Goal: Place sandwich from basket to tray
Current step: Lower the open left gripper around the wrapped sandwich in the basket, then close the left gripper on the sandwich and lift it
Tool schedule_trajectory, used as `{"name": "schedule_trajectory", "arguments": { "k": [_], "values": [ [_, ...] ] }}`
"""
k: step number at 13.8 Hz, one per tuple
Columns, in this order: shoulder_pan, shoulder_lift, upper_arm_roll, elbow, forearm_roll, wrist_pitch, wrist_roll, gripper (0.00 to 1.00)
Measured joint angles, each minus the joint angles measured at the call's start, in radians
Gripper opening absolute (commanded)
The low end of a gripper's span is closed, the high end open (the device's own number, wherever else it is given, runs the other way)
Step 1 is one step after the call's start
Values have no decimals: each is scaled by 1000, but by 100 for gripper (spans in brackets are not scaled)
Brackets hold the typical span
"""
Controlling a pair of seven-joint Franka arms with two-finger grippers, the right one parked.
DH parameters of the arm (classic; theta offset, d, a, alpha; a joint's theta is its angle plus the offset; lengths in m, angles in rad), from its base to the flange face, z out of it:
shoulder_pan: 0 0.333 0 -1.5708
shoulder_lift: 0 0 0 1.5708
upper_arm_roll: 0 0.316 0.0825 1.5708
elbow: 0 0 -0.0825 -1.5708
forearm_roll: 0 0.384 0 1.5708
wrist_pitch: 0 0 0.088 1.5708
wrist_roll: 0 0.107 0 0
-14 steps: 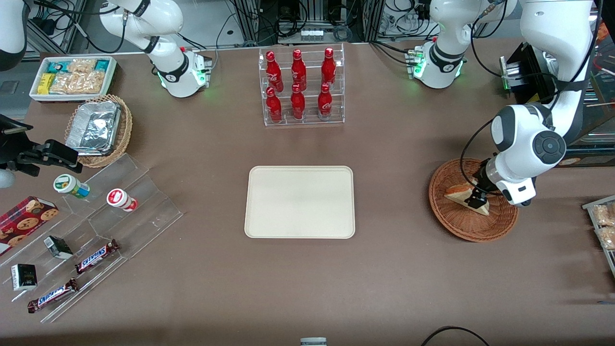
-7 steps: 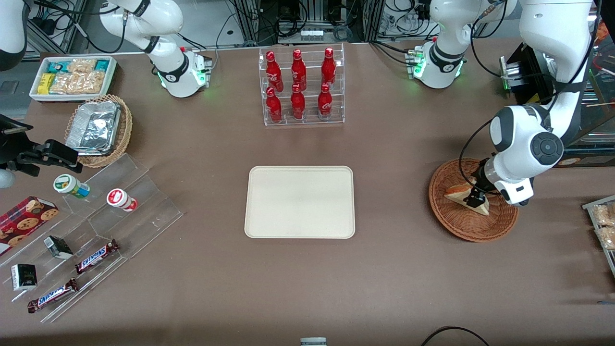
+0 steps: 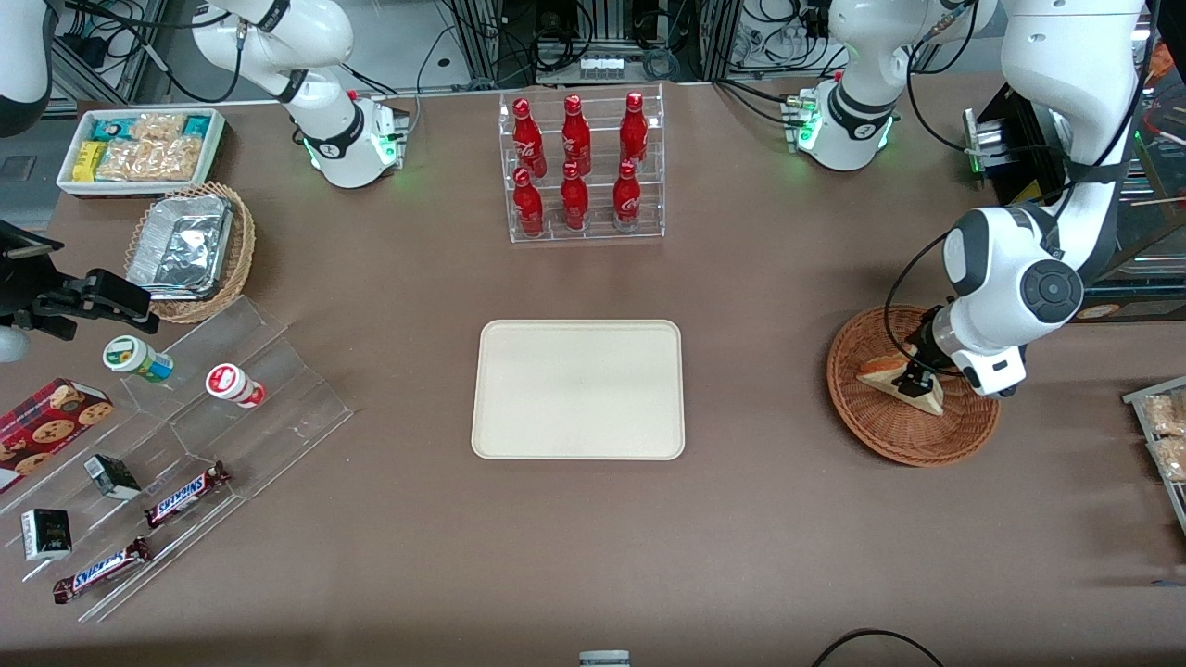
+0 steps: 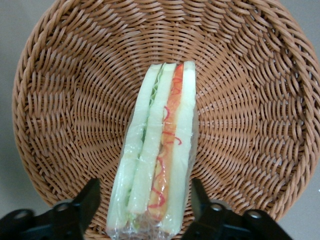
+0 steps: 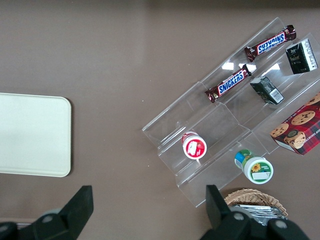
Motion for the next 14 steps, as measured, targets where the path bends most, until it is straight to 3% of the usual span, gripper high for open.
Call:
{"name": "schedule_trajectory", "arguments": {
  "k": [2,4,9,14],
  "values": [
    [1,0,0,0,0,0,0,10],
    [1,0,0,0,0,0,0,6],
    [-4,-4,-2,15,2,-24,3,6],
    [-17,-75,-11,158,50,-335,56,6]
  ]
}}
